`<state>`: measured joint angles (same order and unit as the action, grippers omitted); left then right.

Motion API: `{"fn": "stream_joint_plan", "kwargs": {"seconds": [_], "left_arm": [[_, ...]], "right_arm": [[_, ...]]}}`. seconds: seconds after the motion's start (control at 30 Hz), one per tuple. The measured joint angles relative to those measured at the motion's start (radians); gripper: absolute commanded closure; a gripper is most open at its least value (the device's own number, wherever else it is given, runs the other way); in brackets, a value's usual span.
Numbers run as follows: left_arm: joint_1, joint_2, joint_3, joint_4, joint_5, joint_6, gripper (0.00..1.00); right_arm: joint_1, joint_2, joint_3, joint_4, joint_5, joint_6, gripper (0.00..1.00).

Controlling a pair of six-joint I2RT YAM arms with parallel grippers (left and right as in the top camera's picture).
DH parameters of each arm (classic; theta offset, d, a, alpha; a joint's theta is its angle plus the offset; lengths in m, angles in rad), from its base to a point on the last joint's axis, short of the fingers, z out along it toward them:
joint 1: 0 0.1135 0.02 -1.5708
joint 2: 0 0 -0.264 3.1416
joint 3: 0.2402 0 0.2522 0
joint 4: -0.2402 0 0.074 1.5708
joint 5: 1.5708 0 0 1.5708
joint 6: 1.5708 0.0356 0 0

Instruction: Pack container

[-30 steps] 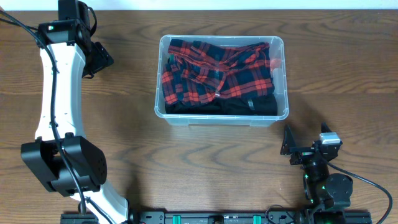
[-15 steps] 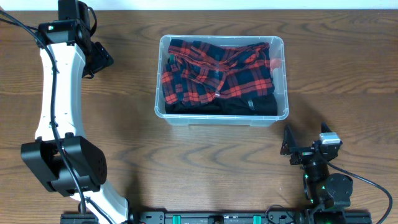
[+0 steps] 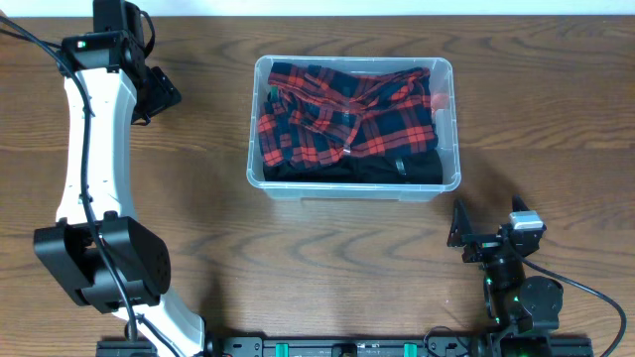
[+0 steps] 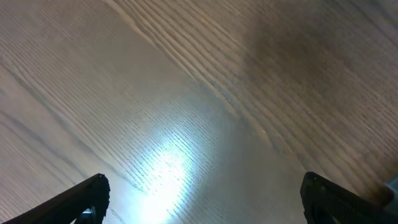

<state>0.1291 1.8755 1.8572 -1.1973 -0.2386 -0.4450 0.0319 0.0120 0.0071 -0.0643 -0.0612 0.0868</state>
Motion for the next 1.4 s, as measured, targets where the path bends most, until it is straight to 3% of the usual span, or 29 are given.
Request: {"fn": "stream_joint_plan", "kwargs": {"seconds": [0.63, 0.8, 1.03, 1.4], "left_arm": [[0.000, -0.191, -0.003, 0.000, 0.000, 0.000, 0.02], [0.000, -0.243, -0.088, 0.002, 0.000, 0.000, 0.02], [0.000, -0.464, -0.422, 0.084, 0.000, 0.000, 0.02], [0.000, -0.876, -1.183, 0.494, 0.000, -0.032, 0.02]], "right_arm": [[0.000, 0.000, 0.000, 0.000, 0.000, 0.000, 0.01], [0.000, 0.000, 0.000, 0.000, 0.000, 0.000, 0.01], [0.000, 0.000, 0.000, 0.000, 0.000, 0.000, 0.01], [0.000, 0.000, 0.000, 0.000, 0.002, 0.000, 0.01]]}}
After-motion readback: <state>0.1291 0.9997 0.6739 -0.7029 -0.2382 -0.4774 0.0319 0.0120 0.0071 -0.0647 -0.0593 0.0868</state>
